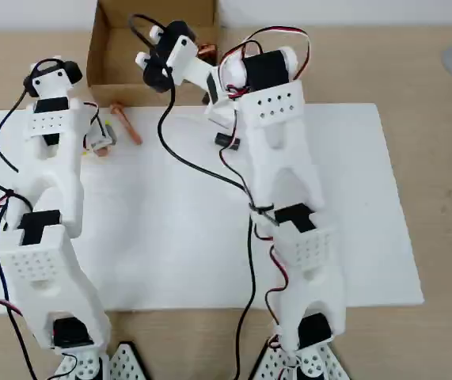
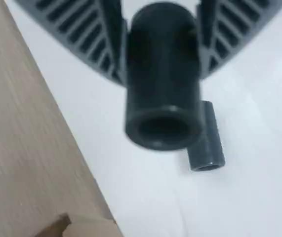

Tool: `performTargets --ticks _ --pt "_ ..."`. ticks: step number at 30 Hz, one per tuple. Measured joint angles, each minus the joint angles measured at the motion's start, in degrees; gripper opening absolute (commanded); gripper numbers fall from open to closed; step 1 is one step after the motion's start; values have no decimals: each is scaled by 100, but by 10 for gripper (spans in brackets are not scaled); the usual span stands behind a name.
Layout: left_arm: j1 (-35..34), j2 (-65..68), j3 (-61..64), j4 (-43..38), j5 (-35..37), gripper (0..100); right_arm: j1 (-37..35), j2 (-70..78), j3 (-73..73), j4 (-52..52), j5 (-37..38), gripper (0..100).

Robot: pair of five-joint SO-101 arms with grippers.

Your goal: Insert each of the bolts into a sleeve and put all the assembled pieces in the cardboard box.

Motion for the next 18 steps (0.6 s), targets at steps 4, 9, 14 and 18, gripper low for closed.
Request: performTargets --ticks 4,9,14,18 --pt "9 -9 35 -9 18 57 0 -26 0 0 0 10" --pt "18 -18 35 -18 9 15 0 -176 0 0 0 10" --pt "0 -35 18 9 9 14 0 -343 18 0 0 10" --pt "0 -35 -26 237 -9 14 0 -343 18 0 0 10"
